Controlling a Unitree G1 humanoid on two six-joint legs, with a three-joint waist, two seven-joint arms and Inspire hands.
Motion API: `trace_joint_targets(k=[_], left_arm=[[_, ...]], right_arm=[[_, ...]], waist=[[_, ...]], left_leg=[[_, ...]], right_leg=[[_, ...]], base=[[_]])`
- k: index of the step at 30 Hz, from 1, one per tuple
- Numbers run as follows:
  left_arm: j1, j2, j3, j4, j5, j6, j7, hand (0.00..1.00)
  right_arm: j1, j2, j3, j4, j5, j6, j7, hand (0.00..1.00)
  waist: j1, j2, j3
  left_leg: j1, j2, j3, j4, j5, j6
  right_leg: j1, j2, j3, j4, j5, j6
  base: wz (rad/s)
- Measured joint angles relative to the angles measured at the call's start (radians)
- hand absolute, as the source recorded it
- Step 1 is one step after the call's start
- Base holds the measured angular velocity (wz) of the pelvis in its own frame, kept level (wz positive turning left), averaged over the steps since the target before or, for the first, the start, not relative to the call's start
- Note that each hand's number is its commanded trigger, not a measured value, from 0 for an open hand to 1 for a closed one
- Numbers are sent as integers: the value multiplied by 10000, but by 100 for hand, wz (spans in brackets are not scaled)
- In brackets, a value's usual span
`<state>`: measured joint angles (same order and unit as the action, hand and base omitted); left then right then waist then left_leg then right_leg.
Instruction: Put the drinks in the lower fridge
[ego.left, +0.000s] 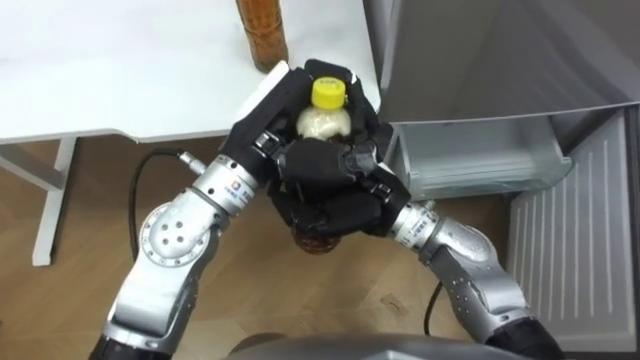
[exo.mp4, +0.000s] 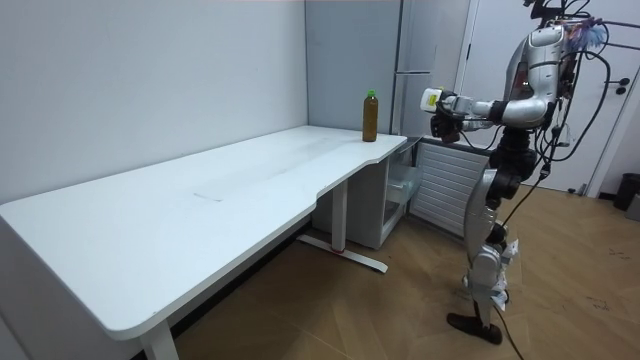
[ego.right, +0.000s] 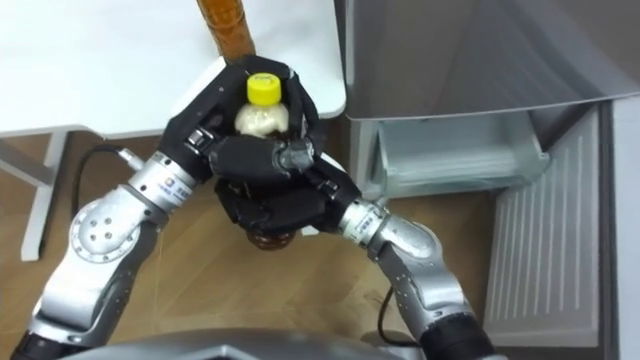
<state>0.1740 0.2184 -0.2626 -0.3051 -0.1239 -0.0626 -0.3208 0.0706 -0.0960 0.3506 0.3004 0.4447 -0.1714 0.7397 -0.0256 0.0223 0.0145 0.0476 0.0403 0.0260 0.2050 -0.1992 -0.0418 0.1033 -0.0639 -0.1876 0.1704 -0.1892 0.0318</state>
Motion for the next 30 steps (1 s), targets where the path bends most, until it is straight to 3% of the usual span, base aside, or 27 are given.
trace_joint_targets(k=[4, 5, 6, 13, 17, 22, 30], left_arm=[[0, 1, -107, 48, -7, 6, 82, 100], [1, 5, -154, 62, -12, 10, 116, 75], [1, 22, -169, 88, -34, 17, 115, 0], [3, -27, -155, 120, -310, 203, 110, 0], [3, -43, -133, 122, -423, 261, 108, 0], [3, -109, -62, 121, -425, 322, -12, 0], [3, -211, 147, 119, -503, 638, -192, 0]], right_arm=[[49, -117, 28, -113, 89, 160, -34, 100], [108, -182, 64, -189, 150, 200, -73, 100], [118, -248, 115, -217, 196, 204, -112, 100], [217, -314, 163, -431, 212, 454, -275, 100], [267, -327, 154, -545, 214, 579, -306, 100], [294, -318, 121, -600, 207, 668, -288, 100], [285, -312, 75, -783, 203, 1207, -291, 100]], waist=[[5, -14, 3], [16, -23, 3], [24, -32, 7], [31, -150, 25], [85, -234, -9], [191, -235, -11], [344, -197, -6]], left_leg=[[12, 1, 15, -1, 0, 0], [12, 1, 16, -2, 0, 0], [13, 1, 26, -3, 0, 0], [-39, 5, 33, -3, 0, 0], [-36, 5, 30, 0, 0, 0], [-25, 5, 22, 15, 0, 0], [-140, 10, -17, 157, -3, -1]], right_leg=[[11, 0, 16, 0, 0, 0], [13, 0, 19, 1, 0, 0], [11, 0, 25, 1, 0, 0], [-17, 3, 7, 2, -1, 1], [-23, 3, 21, 3, -1, 1], [-18, 8, 71, 4, -1, 1], [-54, 24, 107, 18, 3, -5]], base=[[0], [0], [0], [0], [0], [0], [0]])
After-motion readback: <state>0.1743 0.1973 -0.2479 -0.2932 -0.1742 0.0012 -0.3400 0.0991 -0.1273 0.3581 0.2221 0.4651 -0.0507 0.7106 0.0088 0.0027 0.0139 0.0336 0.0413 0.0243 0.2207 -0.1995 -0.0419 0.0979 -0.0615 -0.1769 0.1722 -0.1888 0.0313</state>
